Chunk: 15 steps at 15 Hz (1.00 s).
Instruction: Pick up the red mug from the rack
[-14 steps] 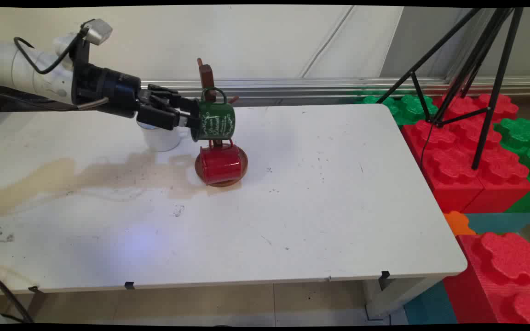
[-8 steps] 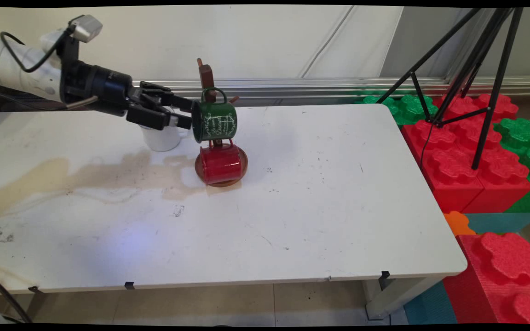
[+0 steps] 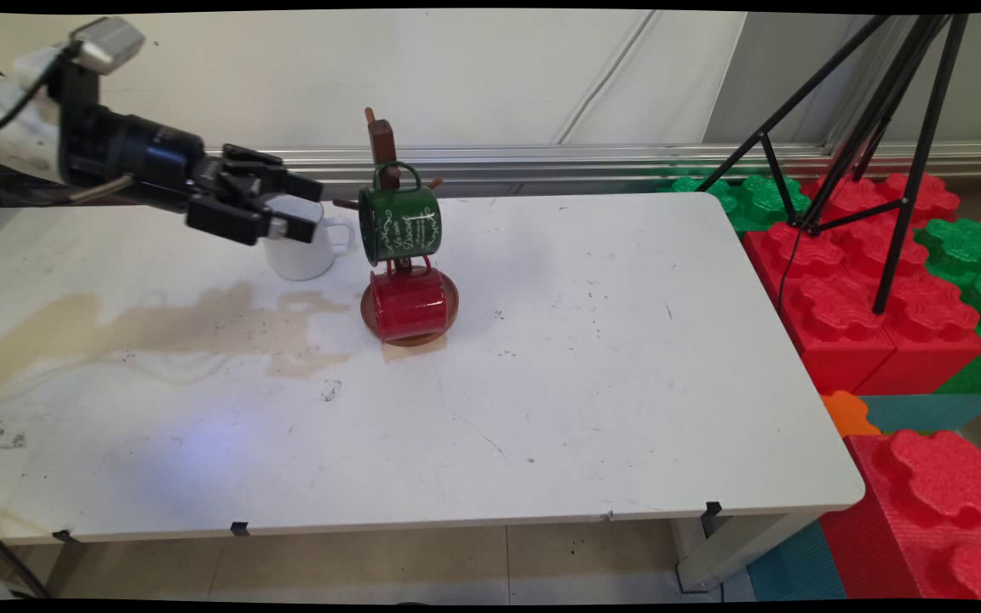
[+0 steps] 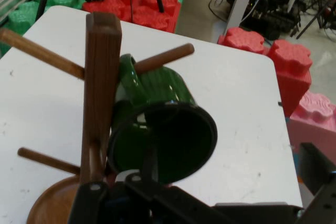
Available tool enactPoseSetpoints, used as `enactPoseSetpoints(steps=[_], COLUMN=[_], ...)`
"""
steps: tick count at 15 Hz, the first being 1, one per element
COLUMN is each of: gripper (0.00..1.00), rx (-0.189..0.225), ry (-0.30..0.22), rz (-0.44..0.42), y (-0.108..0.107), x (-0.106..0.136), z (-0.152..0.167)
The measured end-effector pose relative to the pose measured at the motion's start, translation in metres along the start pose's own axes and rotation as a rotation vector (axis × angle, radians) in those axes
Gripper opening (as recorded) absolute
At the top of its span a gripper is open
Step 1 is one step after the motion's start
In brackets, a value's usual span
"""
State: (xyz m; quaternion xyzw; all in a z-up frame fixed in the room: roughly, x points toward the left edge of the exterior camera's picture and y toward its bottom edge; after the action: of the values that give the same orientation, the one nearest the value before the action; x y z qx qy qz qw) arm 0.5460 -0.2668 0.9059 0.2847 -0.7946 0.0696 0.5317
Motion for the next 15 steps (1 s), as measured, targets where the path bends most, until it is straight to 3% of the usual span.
enactPoseSetpoints(steps=[15], gripper=[1.0], rx=[0.027], ry=[-0.101], rz=[0.151], y=[-0.011], x=[-0.028], z=[-0.098])
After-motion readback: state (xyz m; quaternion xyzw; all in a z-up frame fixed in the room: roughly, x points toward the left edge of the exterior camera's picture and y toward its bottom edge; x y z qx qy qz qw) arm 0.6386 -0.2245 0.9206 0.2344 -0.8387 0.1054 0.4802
